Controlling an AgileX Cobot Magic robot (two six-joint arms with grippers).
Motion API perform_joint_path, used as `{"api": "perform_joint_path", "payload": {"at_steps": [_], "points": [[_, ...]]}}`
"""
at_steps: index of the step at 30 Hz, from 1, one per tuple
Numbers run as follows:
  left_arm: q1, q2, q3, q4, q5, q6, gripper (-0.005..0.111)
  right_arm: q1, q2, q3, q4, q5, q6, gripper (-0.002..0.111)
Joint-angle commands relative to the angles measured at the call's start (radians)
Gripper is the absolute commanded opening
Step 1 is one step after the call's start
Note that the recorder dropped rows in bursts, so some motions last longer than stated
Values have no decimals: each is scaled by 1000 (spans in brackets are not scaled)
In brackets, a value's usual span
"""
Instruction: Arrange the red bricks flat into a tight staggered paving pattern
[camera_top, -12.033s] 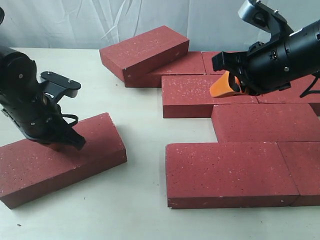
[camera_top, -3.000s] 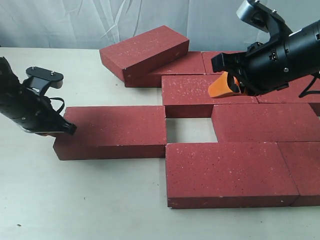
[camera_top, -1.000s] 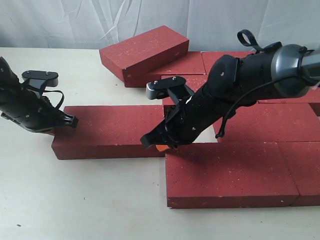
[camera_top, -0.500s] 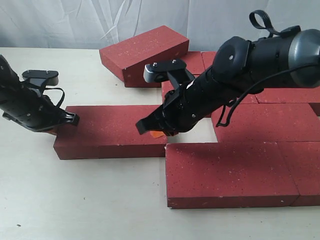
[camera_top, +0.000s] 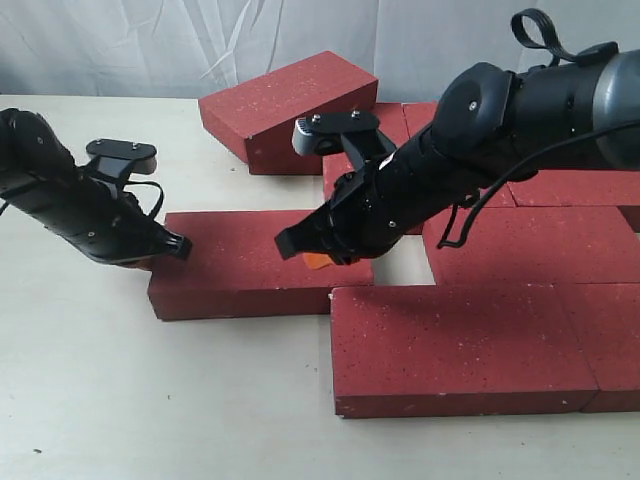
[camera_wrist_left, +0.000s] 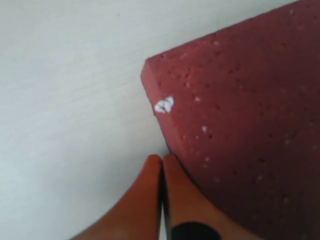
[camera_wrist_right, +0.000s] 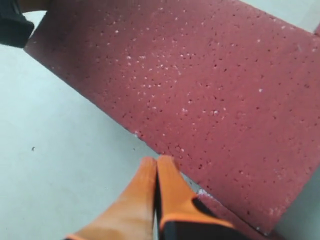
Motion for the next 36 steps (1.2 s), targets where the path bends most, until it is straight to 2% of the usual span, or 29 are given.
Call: {"api": "perform_joint_path", "payload": {"at_steps": [1, 4, 6, 18, 26, 36], "points": [[-39, -2, -4, -88, -5, 69, 0, -73, -51, -4, 1, 20, 76, -1], [-67, -2, -4, -115, -25, 78, 0, -146, -95, -4, 5, 48, 107, -1], [-83, -2, -4, -128, -33, 78, 0, -161, -108, -4, 14, 52, 108, -1], [-154, 15, -9, -198, -66, 122, 0, -161, -110, -4, 42, 63, 108, -1], [-198, 91, -77, -206, -28, 122, 0, -161, -110, -4, 41, 67, 108, -1], [-205, 89, -94, -189, 14, 119, 0, -161, -110, -4, 41, 65, 110, -1]]}}
